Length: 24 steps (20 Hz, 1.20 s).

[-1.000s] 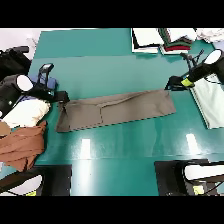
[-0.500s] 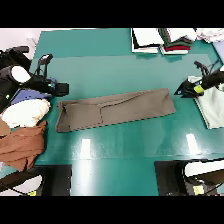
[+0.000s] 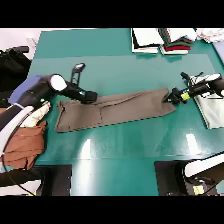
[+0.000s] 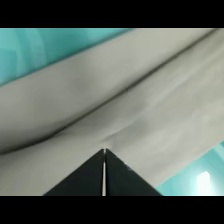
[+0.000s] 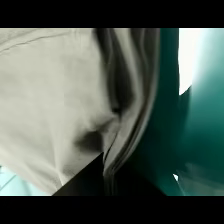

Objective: Fold the shirts.

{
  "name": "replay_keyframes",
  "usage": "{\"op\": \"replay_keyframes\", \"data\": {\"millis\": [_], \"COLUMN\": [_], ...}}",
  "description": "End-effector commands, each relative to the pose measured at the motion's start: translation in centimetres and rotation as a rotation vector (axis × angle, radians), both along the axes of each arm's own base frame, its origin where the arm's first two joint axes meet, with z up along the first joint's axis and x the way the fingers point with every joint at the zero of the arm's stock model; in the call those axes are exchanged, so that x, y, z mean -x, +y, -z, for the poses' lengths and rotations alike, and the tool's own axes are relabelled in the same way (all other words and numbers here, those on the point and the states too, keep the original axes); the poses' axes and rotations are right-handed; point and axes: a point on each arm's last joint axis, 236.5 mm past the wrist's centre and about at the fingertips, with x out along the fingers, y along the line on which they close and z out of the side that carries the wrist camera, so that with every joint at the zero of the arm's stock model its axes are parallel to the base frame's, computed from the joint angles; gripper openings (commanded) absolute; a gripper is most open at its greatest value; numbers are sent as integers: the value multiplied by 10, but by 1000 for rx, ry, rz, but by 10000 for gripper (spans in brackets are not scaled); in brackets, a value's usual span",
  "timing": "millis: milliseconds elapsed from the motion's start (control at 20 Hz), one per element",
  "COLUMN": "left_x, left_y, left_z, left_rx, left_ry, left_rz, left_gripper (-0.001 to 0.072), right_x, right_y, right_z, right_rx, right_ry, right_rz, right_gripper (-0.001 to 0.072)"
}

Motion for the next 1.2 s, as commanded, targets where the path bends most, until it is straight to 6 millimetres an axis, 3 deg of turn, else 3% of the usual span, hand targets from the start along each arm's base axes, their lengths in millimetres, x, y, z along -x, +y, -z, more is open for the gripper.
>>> {"op": "replay_keyframes", "data": {"millis": [0,100,200,300,500,700,900,1050,1150], "left_x": [-1,-7,-15,-21,-25,-29,-25,-34,-53], "left_y": [-42,-60,-81,-99,-130,-141,-136,-113,-77], "left_z": [18,24,28,36,52,62,65,51,22], "left_rx": [41,48,70,72,77,93,61,15,-18], "left_ry": [19,14,9,9,15,35,43,20,-31], "left_rz": [21,40,50,70,109,105,128,134,105], "left_gripper": [27,26,26,26,27,26,26,26,26], "right_x": [-20,-32,-38,-39,-30,-16,-3,5,11], "right_y": [15,16,29,54,111,168,206,225,243], "right_z": [-31,-78,-130,-178,-239,-271,-286,-288,-291], "right_rx": [7,24,29,25,24,-10,-40,-59,-81], "right_ry": [-109,-203,-307,-411,-538,-601,-634,-635,-650], "right_rz": [-54,-57,-79,-116,-214,-318,-380,-402,-428], "right_gripper": [15,15,15,14,15,15,15,15,15]}}
